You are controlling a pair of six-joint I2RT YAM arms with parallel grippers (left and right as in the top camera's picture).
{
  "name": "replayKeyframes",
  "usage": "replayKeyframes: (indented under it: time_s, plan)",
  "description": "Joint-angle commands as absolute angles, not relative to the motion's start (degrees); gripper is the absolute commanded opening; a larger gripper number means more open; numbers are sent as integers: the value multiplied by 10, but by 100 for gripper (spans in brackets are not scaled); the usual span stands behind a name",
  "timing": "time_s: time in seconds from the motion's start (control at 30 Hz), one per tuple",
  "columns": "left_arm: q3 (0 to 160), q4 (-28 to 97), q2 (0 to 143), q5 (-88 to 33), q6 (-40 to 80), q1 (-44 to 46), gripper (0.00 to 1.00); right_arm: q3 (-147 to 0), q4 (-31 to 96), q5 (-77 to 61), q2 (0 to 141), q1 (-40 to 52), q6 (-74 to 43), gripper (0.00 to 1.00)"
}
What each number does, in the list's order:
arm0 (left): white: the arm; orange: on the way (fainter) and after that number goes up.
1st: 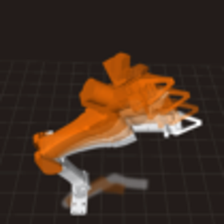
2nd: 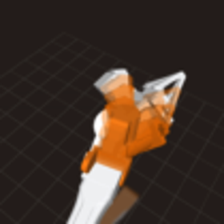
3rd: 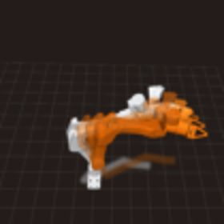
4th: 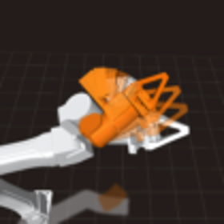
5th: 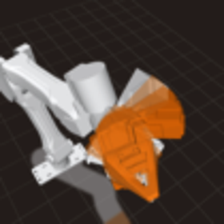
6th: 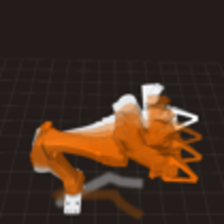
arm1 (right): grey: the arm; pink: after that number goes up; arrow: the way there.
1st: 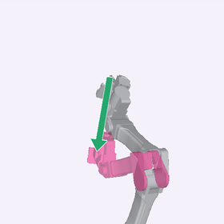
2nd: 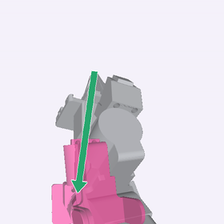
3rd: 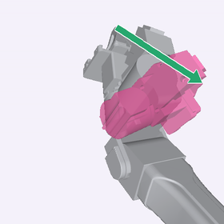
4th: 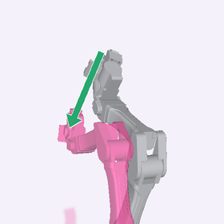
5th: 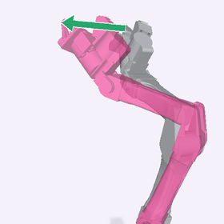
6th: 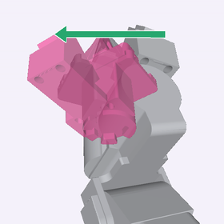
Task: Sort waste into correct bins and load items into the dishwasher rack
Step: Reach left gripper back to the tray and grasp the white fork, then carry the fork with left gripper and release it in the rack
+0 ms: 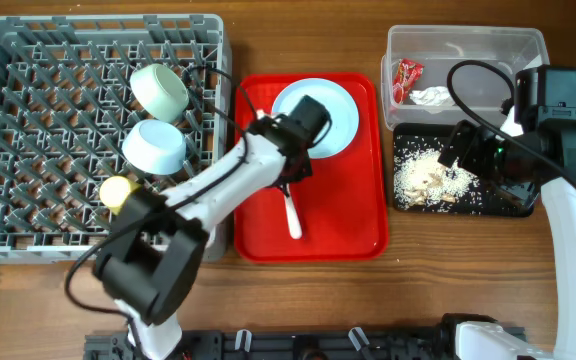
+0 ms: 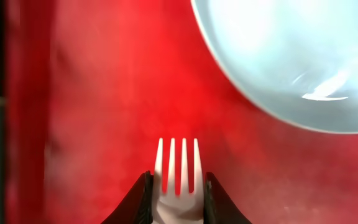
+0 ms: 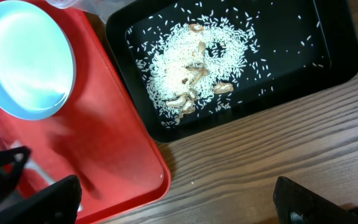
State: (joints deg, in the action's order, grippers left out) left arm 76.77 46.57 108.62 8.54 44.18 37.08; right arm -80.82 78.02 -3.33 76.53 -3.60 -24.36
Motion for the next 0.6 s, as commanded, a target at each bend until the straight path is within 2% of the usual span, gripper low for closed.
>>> replayKeyframes:
  time_s: [0.0,0.13,0.23,0.3,0.37,0.57]
  plan:
    - [769,476,1030,89,386,351,20,-805,781,-26,763,-38,-240,100]
    - [795,522,963,88,302,314,20,-805,781,-26,763,-38,-240,100]
    - [815,538,917,89,228,277,11,-805,781,-26,763,-38,-240,100]
    - [815,536,885,89,204,234,10,-805,781,-26,763,-38,-240,100]
    - [815,536,872,89,194,197,4,-805,781,-25,763,-38,-240,100]
    - [815,531,878,88,121,124,4,-805,780,-26,763,-38,-241,100]
